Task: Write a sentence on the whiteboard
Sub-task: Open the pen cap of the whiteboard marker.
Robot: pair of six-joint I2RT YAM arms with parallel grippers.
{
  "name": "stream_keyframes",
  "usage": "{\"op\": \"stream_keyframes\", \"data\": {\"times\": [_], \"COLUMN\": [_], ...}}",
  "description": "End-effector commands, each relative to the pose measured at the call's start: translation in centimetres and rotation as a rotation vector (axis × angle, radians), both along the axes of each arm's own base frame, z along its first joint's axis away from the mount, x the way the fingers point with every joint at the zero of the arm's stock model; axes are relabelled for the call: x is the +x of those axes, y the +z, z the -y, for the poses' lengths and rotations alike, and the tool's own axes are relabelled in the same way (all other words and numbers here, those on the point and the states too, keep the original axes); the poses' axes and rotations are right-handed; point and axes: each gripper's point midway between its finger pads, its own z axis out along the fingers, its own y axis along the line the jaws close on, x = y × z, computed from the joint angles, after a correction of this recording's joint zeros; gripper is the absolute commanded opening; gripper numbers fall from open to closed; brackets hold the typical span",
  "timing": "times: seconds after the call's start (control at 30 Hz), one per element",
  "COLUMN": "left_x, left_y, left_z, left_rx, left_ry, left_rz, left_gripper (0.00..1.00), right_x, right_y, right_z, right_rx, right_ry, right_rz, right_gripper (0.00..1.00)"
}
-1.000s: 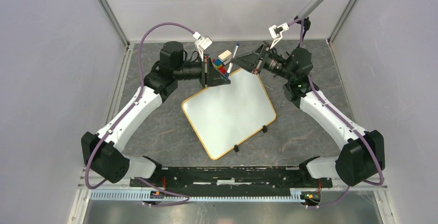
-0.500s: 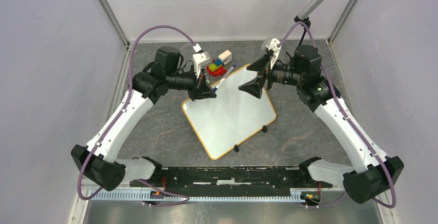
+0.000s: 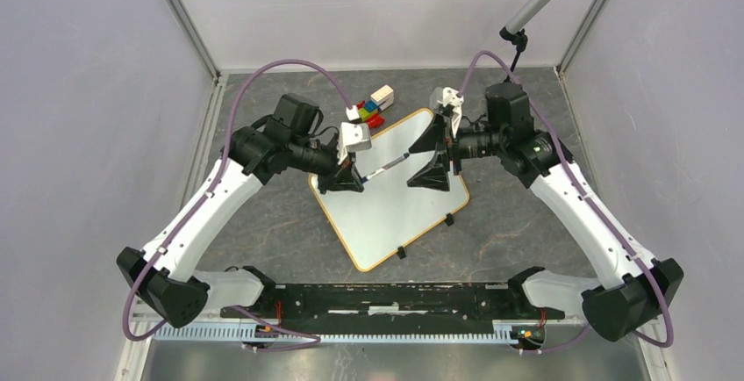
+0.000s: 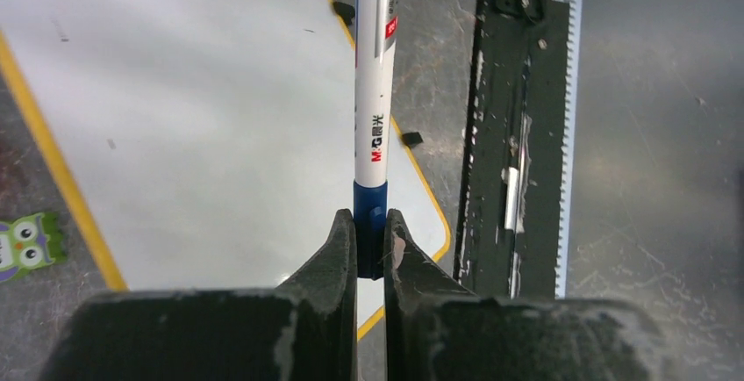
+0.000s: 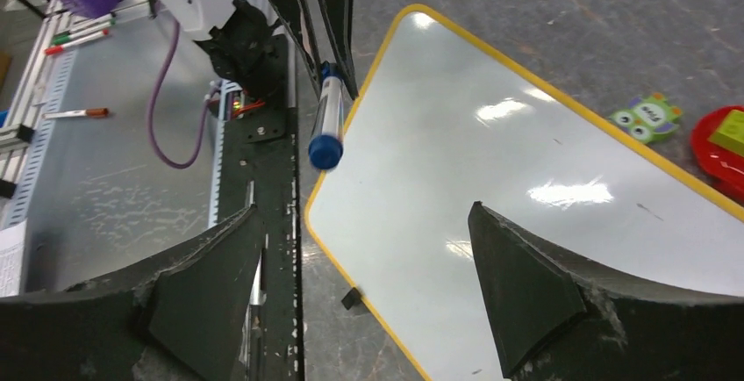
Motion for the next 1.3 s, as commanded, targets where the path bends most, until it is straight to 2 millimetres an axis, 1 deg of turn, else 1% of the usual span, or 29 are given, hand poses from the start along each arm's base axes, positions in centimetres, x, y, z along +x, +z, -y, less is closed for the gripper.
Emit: {"op": "stream_keyframes", "data": {"times": [0.0, 0.1, 0.2, 0.27, 0.37, 0.5, 0.67, 0.87, 1.07, 1.1, 1.17, 1.27], "left_x": [-1.4, -1.7, -2.0, -2.3, -2.5, -2.2, -2.2, -2.1, -1.9, -1.9, -1.9, -1.9], "left_y": [0.6, 0.3, -0.1, -0.4, -0.9, -0.7, -0.5, -0.5, -0.9, -0.9, -0.6, -0.3], "left_z": [0.4, 0.6, 0.9, 1.1, 1.3, 1.6, 1.8, 2.0, 1.9, 2.0, 2.1, 2.2], "left_rx": [0.013, 0.024, 0.045, 0.061, 0.089, 0.090, 0.087, 0.088, 0.106, 0.106, 0.099, 0.090], "left_ry": [-0.107, -0.120, -0.136, -0.156, -0.167, -0.159, -0.155, -0.155, -0.139, -0.138, -0.137, -0.136], "left_rz": [0.053, 0.036, 0.016, 0.003, -0.009, -0.012, -0.023, -0.031, -0.040, -0.042, -0.043, -0.047], "left_gripper": [0.03, 0.02, 0.03, 0.02, 0.02, 0.02, 0.02, 0.02, 0.02, 0.02, 0.02, 0.02], "right_x": [-2.0, -2.7, -3.0, -3.0, -2.9, -3.2, -3.2, -3.2, -3.2, -3.2, -3.2, -3.2], "right_y": [0.6, 0.4, 0.5, 0.5, 0.2, -0.7, -1.1, -0.9, -0.7, -0.7, -0.7, -1.0], "right_z": [-1.6, -2.4, -3.1, -3.4, -3.8, -4.2, -4.5, -5.0, -5.1, -5.2, -5.2, -5.3], "right_rx": [0.012, 0.002, -0.003, -0.011, -0.042, -0.070, -0.084, -0.080, -0.074, -0.073, -0.074, -0.078], "right_ry": [0.112, 0.134, 0.149, 0.152, 0.159, 0.173, 0.175, 0.178, 0.179, 0.180, 0.180, 0.180], "right_rz": [-0.052, -0.049, -0.024, -0.006, 0.022, 0.017, 0.025, 0.022, 0.022, 0.021, 0.016, 0.004], "right_gripper": [0.90, 0.88, 0.84, 0.79, 0.68, 0.55, 0.44, 0.35, 0.34, 0.33, 0.28, 0.14]}}
